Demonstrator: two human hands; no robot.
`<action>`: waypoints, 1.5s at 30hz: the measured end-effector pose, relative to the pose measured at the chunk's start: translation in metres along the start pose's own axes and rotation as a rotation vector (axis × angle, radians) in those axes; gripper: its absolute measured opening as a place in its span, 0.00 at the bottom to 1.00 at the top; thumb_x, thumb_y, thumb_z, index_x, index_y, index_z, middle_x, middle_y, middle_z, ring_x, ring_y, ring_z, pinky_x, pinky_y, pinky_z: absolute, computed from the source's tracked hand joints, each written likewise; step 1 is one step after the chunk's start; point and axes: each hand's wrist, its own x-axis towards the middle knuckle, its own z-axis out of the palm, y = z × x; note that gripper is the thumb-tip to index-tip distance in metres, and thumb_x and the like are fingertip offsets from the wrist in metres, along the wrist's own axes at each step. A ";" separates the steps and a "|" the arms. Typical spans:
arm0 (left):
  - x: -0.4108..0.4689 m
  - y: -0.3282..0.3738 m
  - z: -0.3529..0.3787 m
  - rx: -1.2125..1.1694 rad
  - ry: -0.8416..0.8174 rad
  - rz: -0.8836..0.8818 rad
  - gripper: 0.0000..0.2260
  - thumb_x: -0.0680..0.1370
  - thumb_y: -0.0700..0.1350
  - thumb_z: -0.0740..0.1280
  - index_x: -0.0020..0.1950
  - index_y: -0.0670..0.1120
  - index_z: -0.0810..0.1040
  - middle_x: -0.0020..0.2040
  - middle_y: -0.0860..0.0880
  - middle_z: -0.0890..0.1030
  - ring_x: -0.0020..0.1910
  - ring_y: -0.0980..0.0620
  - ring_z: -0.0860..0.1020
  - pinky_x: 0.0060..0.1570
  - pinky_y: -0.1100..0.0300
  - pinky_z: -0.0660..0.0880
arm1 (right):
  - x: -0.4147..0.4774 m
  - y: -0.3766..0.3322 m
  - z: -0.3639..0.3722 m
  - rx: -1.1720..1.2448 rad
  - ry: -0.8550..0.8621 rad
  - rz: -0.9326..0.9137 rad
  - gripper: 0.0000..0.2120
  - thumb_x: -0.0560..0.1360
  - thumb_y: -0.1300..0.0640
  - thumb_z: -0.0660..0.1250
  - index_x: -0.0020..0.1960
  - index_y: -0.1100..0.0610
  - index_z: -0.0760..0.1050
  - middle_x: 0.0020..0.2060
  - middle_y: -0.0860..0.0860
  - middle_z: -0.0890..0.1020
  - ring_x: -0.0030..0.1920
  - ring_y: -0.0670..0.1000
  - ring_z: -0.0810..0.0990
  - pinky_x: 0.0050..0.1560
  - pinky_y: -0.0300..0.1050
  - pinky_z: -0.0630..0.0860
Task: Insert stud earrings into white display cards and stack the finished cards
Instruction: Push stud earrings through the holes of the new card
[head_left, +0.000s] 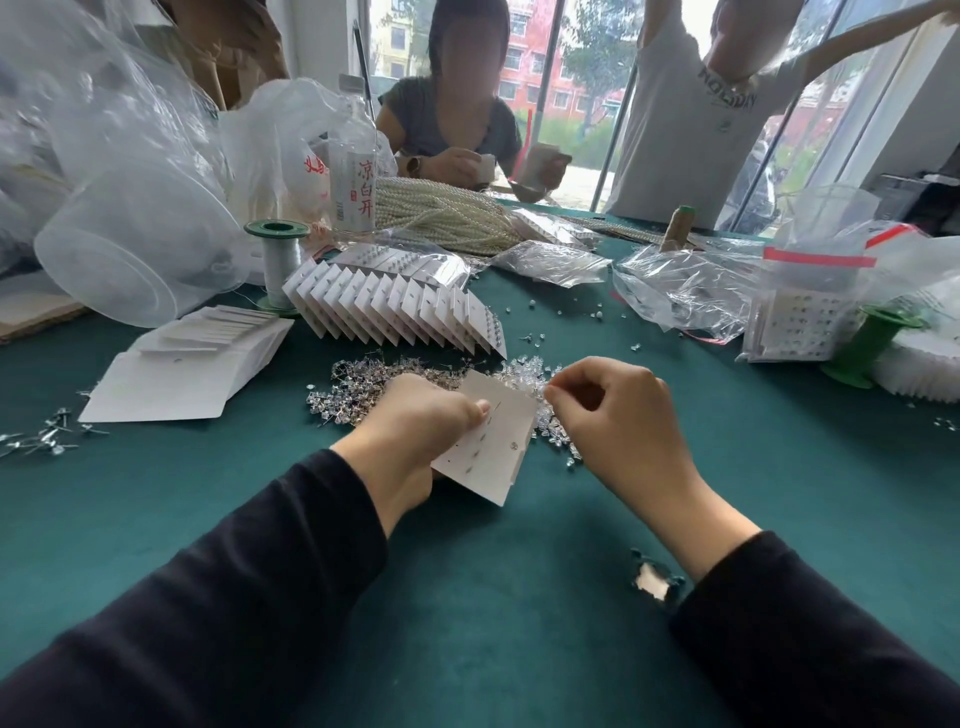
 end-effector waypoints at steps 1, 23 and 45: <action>0.000 0.000 0.001 0.003 -0.003 0.003 0.06 0.74 0.35 0.68 0.48 0.34 0.76 0.44 0.37 0.81 0.39 0.43 0.80 0.43 0.52 0.79 | -0.001 -0.002 0.001 0.053 -0.008 -0.001 0.04 0.70 0.60 0.70 0.37 0.53 0.79 0.29 0.41 0.78 0.30 0.38 0.75 0.34 0.25 0.68; -0.001 -0.006 0.006 0.072 0.027 0.115 0.06 0.73 0.33 0.67 0.36 0.37 0.74 0.35 0.41 0.76 0.31 0.48 0.75 0.33 0.60 0.73 | -0.011 -0.011 0.022 0.052 -0.117 -0.113 0.05 0.70 0.63 0.68 0.36 0.58 0.75 0.32 0.49 0.78 0.32 0.46 0.72 0.36 0.33 0.67; -0.001 -0.005 0.002 0.109 -0.017 0.097 0.04 0.74 0.32 0.65 0.39 0.35 0.76 0.40 0.38 0.78 0.35 0.45 0.77 0.38 0.56 0.76 | -0.016 -0.012 0.022 0.024 -0.106 -0.142 0.02 0.69 0.63 0.68 0.37 0.58 0.77 0.32 0.48 0.77 0.31 0.43 0.72 0.36 0.29 0.66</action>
